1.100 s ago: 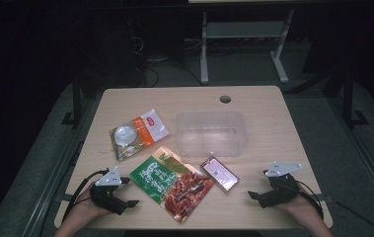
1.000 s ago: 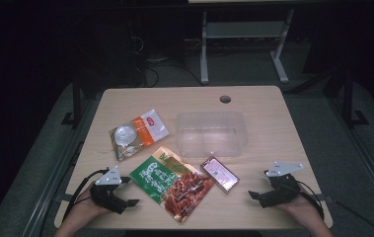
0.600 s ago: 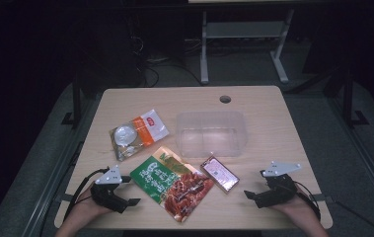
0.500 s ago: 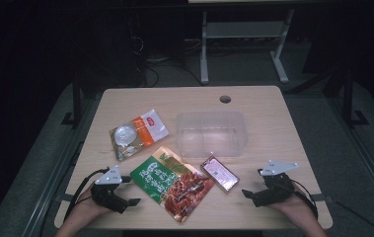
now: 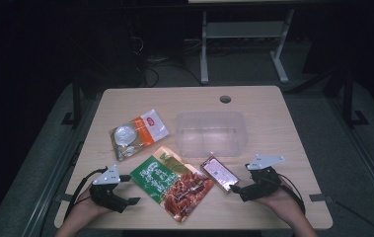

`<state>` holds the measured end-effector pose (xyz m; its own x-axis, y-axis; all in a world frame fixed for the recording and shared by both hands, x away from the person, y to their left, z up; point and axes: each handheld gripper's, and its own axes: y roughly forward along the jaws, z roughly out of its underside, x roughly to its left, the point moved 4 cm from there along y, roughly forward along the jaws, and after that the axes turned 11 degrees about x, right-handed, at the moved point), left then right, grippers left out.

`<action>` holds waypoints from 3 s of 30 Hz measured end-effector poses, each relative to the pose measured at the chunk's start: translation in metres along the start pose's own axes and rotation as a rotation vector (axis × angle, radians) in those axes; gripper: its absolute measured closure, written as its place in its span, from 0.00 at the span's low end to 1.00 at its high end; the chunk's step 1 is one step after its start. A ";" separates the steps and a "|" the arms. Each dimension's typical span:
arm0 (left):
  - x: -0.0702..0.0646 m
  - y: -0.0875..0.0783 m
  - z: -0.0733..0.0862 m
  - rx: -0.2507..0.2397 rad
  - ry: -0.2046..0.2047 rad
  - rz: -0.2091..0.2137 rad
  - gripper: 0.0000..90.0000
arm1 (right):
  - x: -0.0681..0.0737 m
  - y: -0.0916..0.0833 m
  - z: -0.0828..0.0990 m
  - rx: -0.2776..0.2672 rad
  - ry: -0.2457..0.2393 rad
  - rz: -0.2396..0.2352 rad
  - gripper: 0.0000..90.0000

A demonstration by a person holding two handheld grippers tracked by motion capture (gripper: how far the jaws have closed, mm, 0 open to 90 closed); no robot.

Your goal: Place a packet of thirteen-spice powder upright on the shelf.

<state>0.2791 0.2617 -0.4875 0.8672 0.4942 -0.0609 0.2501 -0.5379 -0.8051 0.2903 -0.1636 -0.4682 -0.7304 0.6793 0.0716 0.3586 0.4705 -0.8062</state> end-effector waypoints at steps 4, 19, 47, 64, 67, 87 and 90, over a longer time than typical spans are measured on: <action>0.001 -0.001 0.000 -0.002 -0.009 -0.003 0.14 | 0.005 0.007 -0.013 -0.003 0.012 -0.005 0.09; 0.000 -0.003 0.000 -0.005 -0.001 -0.005 0.14 | 0.013 0.033 -0.019 0.061 0.019 0.032 0.16; 0.000 -0.004 -0.001 -0.003 0.006 -0.005 0.15 | 0.016 0.040 -0.005 0.158 -0.031 0.028 0.34; -0.002 -0.008 -0.003 -0.029 0.012 0.003 0.15 | 0.004 0.023 0.001 0.147 -0.040 -0.034 0.35; -0.003 -0.009 -0.005 -0.034 0.012 0.007 0.15 | 0.003 0.019 0.003 0.144 -0.033 -0.053 0.35; -0.016 -0.010 -0.048 -0.063 0.113 0.074 0.13 | 0.009 0.005 -0.016 0.065 -0.204 -0.227 0.35; -0.019 -0.006 -0.055 -0.056 0.128 0.093 0.14 | 0.010 0.005 -0.023 0.056 -0.224 -0.234 0.35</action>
<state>0.2850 0.2181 -0.4487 0.9346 0.3515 -0.0553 0.1866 -0.6165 -0.7649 0.2981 -0.1417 -0.4585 -0.9011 0.4126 0.1332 0.1377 0.5636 -0.8145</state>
